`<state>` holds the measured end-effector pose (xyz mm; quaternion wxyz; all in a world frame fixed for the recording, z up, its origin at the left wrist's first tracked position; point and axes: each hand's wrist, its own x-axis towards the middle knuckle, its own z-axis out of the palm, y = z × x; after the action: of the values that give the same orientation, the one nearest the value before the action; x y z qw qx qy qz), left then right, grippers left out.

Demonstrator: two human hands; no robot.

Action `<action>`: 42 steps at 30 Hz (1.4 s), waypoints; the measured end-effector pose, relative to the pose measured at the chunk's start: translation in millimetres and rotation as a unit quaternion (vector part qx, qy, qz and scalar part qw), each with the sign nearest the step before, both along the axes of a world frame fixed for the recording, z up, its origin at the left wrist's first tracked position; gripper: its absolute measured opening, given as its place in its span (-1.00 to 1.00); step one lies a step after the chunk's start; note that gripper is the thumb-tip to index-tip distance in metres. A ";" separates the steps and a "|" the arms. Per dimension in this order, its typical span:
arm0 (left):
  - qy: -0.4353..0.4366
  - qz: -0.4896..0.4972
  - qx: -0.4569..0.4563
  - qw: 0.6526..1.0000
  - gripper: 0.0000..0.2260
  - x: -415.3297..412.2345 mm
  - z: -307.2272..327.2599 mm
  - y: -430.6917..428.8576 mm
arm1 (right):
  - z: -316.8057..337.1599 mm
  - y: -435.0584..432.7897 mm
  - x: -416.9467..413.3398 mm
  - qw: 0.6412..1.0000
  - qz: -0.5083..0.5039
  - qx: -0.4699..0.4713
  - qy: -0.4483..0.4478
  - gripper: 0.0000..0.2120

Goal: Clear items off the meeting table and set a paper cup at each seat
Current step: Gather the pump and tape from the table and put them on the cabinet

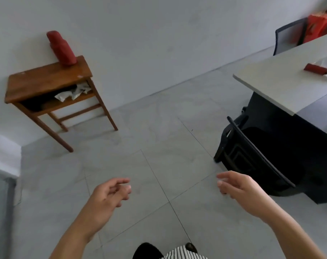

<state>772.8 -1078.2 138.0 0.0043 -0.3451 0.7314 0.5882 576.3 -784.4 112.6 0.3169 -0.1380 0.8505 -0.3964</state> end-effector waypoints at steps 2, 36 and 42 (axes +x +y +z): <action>-0.001 0.016 0.007 1.000 -0.60 -31.3 -2.0 -26.4 | 4.2 -31.1 -39.5 1.000 0.007 -0.011 0.001 -0.84; -0.048 -0.226 -0.066 0.971 -0.75 -846.4 -12.0 -352.4 | -9.3 -298.6 -716.9 0.988 -0.142 0.057 -0.016 -0.77; -0.070 -0.243 -0.022 0.967 -0.75 -956.5 -25.6 -363.3 | 1.6 -317.5 -835.8 0.986 -0.159 0.047 0.017 -0.76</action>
<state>-183.7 -1441.5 112.4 0.1904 -0.1973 0.8037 0.5281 -259.6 -1101.9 114.2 0.2410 0.0076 0.8848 -0.3987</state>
